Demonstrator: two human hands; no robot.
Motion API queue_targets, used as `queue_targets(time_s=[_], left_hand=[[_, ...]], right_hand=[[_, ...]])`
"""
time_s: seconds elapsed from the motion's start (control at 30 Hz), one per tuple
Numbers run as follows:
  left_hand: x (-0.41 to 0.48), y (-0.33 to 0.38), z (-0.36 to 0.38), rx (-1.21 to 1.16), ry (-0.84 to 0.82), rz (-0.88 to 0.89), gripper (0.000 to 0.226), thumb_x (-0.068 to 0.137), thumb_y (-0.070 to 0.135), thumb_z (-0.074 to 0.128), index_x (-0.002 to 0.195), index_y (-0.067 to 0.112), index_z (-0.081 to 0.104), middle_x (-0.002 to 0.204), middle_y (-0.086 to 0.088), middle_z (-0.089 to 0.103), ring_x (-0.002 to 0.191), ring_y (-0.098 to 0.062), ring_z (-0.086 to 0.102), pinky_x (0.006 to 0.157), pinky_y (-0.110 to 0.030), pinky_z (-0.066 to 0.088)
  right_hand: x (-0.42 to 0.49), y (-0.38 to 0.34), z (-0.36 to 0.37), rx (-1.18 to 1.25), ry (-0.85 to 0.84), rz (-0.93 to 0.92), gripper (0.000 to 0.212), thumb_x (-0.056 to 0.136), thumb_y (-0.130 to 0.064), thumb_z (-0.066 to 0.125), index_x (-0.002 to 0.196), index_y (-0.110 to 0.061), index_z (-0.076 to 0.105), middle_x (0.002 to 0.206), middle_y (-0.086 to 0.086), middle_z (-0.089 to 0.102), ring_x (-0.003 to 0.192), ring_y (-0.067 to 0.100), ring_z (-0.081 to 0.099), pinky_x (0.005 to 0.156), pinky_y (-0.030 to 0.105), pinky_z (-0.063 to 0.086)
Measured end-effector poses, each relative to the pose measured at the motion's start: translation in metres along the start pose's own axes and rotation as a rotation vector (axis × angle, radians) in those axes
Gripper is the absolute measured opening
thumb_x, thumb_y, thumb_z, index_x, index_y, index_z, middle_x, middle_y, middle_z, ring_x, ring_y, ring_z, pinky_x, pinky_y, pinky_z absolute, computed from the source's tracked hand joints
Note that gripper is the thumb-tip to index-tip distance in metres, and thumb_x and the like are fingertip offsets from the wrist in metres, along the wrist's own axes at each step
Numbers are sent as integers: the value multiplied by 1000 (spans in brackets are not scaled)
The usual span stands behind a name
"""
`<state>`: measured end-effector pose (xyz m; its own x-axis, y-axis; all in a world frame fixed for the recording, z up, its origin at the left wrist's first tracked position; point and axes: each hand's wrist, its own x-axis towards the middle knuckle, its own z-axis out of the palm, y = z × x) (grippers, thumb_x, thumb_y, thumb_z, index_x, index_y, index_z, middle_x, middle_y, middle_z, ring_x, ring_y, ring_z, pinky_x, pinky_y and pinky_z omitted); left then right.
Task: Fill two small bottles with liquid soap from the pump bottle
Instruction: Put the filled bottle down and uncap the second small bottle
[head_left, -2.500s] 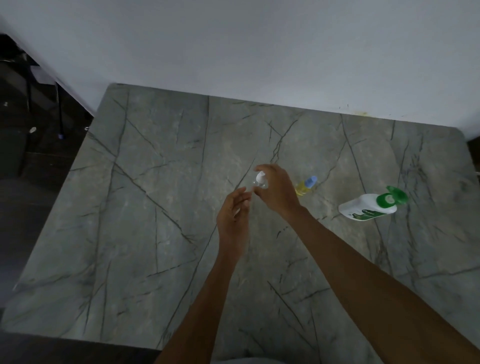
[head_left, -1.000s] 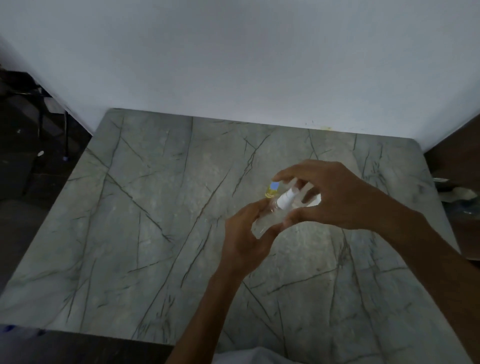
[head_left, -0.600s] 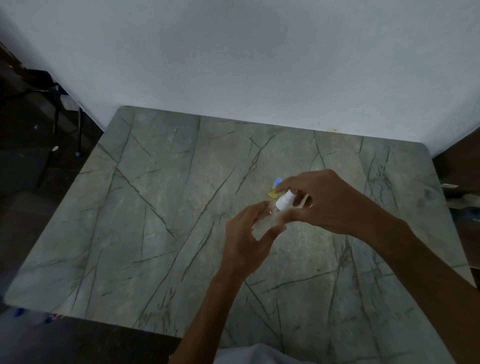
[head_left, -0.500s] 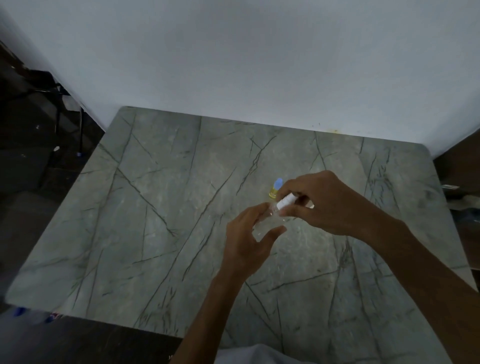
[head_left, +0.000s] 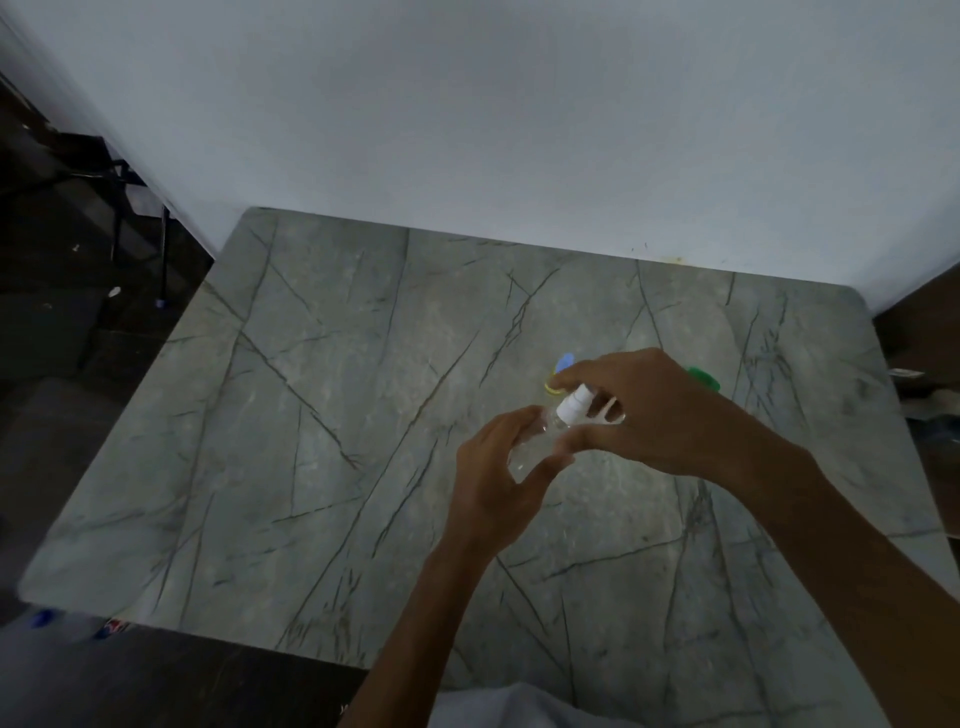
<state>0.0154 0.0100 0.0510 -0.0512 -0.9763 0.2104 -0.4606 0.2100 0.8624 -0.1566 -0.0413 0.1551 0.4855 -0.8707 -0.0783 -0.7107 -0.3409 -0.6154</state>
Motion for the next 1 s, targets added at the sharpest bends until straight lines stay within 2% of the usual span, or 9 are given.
queue_targets(time_s=[0.07, 0.17, 0.27, 0.33, 0.4, 0.53, 0.7, 0.83, 1.0], left_hand=[[0, 0, -1, 5, -14, 7, 46, 79, 32, 80, 119, 14, 65, 111, 6, 70, 100, 1, 63, 86, -6, 47], [-1, -6, -2, 11, -32, 4, 46, 79, 32, 80, 119, 14, 66, 111, 4, 71, 99, 2, 62, 86, -6, 47], [-3, -15, -3, 0, -33, -43, 51, 79, 41, 77, 120, 15, 64, 114, 5, 70, 101, 0, 64, 88, -17, 54], [-4, -20, -4, -37, -27, -73, 52, 81, 44, 74, 121, 14, 64, 116, 6, 70, 105, -3, 66, 90, -27, 56], [-4, -22, -6, -90, -11, -110, 48, 81, 35, 79, 122, 14, 64, 116, 7, 70, 107, -5, 66, 93, -30, 56], [-2, -26, -12, -131, 10, -150, 46, 81, 24, 82, 122, 13, 64, 115, 8, 70, 108, -4, 66, 95, -29, 55], [-2, -36, -19, -180, 27, -180, 47, 81, 22, 82, 122, 13, 64, 115, 7, 71, 108, -9, 68, 94, -28, 55], [-2, -37, -23, -206, 22, -190, 45, 81, 24, 81, 121, 13, 64, 114, 6, 71, 108, -9, 68, 94, -25, 55], [-4, -44, -28, -207, -23, -219, 43, 81, 24, 80, 121, 15, 64, 115, 8, 70, 110, -7, 67, 95, -25, 54]], right_hand=[[2, 0, 1, -57, 23, -22, 41, 74, -58, 64, 96, -24, 73, 76, -10, 70, 64, 2, 64, 62, 20, 53], [3, 0, -3, -59, 54, -75, 13, 81, -29, 74, 91, -20, 74, 78, -9, 71, 67, 4, 65, 64, 29, 55], [1, -2, -14, -53, 61, -78, 16, 79, -11, 75, 92, -19, 72, 85, -10, 71, 75, 0, 65, 69, 21, 53], [1, -1, -24, -20, 88, -49, 20, 79, -11, 74, 98, -19, 71, 88, -11, 71, 78, -1, 65, 70, 15, 50], [2, 3, -32, 1, 139, -30, 23, 79, -11, 74, 101, -18, 71, 91, -11, 71, 83, 0, 65, 72, 14, 51], [8, 17, -42, 29, 286, 31, 20, 82, -10, 72, 100, -18, 73, 87, -7, 72, 84, 0, 65, 72, 6, 48], [28, 43, -33, 95, 456, 164, 17, 85, -18, 70, 101, -23, 72, 87, -12, 70, 79, -3, 62, 67, 2, 42], [65, 82, 2, 144, 578, 289, 15, 85, -17, 69, 99, -17, 71, 86, -10, 68, 71, -16, 57, 65, -2, 37], [114, 141, 50, 136, 526, 448, 16, 83, -14, 70, 98, -9, 73, 96, 6, 72, 84, 14, 63, 71, 11, 37]])
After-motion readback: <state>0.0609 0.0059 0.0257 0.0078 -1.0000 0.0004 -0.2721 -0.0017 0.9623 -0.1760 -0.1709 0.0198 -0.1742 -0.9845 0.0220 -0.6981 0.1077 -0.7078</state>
